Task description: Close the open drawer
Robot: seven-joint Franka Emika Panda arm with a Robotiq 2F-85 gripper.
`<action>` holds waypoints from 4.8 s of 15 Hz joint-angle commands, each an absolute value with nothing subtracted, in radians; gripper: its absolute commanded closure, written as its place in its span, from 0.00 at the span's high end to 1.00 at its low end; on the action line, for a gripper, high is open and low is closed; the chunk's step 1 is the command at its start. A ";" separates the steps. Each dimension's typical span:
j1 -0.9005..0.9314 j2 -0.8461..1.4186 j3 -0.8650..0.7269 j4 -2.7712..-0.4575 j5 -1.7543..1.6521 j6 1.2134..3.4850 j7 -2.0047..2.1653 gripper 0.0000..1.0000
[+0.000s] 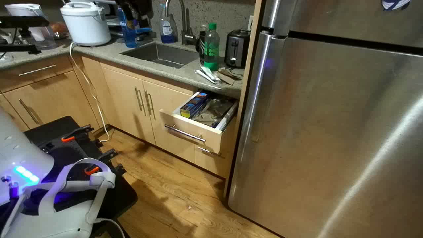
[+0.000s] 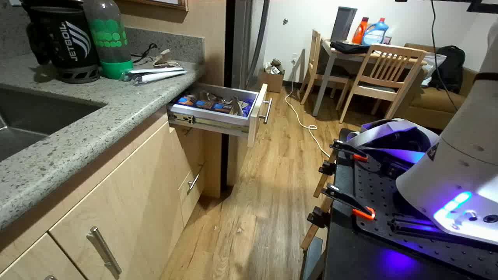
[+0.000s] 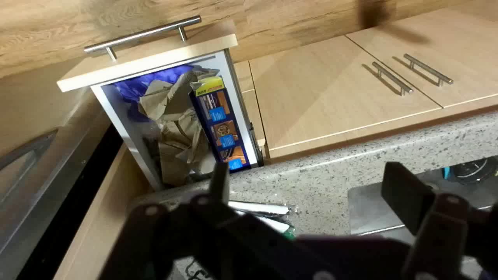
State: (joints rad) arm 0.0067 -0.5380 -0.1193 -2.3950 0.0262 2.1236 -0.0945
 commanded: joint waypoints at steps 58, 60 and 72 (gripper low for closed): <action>-0.123 0.256 -0.151 -2.368 -0.176 2.500 -0.066 0.00; -0.123 0.271 -0.151 -2.360 -0.176 2.499 -0.065 0.02; -0.114 0.344 -0.156 -2.305 -0.169 2.538 -0.026 0.01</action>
